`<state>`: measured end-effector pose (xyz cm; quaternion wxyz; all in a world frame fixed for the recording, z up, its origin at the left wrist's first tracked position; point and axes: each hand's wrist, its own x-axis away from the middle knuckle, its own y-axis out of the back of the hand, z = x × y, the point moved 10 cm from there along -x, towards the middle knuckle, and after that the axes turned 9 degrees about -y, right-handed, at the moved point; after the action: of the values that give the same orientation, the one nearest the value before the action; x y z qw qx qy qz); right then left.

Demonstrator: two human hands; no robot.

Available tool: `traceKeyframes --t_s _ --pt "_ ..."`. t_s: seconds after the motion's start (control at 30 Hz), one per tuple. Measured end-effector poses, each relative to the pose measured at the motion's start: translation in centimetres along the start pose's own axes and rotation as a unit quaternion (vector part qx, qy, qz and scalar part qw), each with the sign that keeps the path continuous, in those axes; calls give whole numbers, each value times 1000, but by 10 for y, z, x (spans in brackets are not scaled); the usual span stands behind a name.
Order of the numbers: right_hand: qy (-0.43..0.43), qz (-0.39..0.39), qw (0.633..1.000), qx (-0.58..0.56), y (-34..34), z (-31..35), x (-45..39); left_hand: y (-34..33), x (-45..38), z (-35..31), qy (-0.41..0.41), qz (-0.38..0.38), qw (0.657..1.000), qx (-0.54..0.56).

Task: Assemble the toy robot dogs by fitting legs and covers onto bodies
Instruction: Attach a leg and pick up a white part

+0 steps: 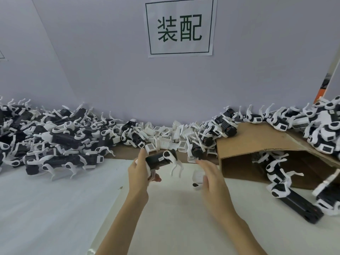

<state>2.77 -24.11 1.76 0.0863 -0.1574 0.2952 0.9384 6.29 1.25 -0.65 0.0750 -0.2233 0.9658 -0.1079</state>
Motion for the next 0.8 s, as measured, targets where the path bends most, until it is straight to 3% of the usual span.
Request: traceKeyframes --t_s 0.1,0.2,0.43,0.53,0.8 --pt "-3 103 980 172 -26 -23 -3 6 -5 11 33 -5 999 2" --pt "-5 56 979 196 -22 -32 -9 7 -5 17 42 -10 999 -2" --pt "9 -37 990 133 3 -26 -11 0 -2 19 31 -4 999 -9" --pt "-24 -55 997 42 15 -27 -11 0 -1 19 25 -8 1000 -9" --pt "-119 -25 978 -167 14 -37 -8 -4 4 21 35 0 999 -10"
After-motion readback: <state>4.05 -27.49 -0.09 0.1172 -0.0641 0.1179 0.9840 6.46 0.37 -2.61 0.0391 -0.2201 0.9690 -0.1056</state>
